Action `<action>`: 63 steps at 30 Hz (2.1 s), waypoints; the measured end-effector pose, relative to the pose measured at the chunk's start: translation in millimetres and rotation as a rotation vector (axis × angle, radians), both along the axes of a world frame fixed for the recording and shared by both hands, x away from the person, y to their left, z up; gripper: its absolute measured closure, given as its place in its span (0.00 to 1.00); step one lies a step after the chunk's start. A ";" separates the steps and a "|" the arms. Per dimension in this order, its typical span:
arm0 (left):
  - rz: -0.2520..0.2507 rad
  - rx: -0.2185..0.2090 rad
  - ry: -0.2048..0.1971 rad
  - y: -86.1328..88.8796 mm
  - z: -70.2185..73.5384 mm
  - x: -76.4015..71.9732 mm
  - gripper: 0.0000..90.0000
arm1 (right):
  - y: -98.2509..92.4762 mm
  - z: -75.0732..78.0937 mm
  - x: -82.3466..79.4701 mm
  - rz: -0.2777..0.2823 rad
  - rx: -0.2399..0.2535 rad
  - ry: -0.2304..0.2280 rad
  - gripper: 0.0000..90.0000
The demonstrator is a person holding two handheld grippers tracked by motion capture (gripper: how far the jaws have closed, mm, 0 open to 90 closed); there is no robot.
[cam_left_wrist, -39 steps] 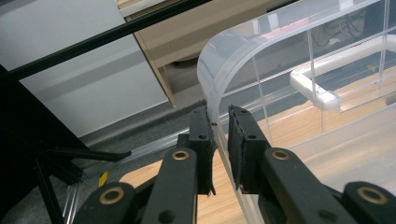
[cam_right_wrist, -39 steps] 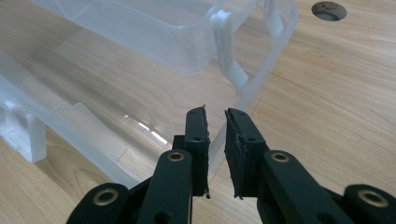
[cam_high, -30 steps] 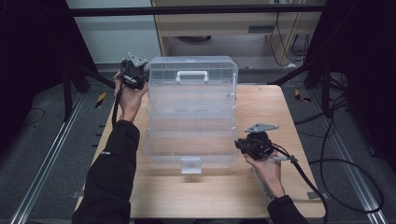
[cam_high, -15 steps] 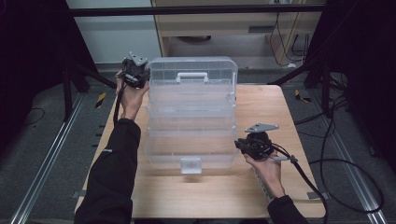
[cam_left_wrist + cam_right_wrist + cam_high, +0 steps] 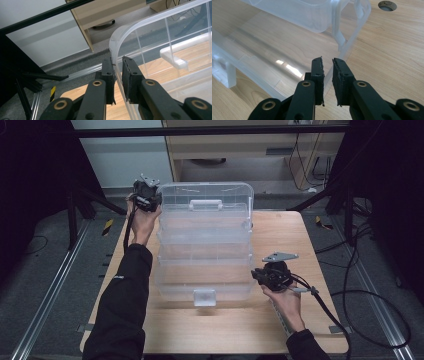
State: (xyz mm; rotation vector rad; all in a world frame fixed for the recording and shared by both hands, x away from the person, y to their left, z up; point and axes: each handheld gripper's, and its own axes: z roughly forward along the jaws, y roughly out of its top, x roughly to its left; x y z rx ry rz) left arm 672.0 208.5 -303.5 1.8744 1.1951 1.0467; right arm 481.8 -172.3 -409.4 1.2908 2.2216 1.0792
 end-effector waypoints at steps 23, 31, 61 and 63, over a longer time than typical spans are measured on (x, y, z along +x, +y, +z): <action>0.025 -0.023 0.041 6.5 -11.6 17.4 0.89 | 0.6 -0.4 -0.1 0.003 -0.006 -0.009 0.89; 0.043 -0.002 0.116 8.1 -15.5 29.9 0.88 | 2.1 -0.5 -1.6 -0.002 -0.014 -0.016 0.90; -0.076 -0.081 0.078 13.8 4.0 -6.5 0.72 | 2.4 4.1 -12.3 0.031 -0.025 -0.010 0.94; -0.081 -0.088 0.081 14.6 5.9 -15.1 0.72 | 1.9 4.5 -11.8 0.033 -0.026 -0.002 0.94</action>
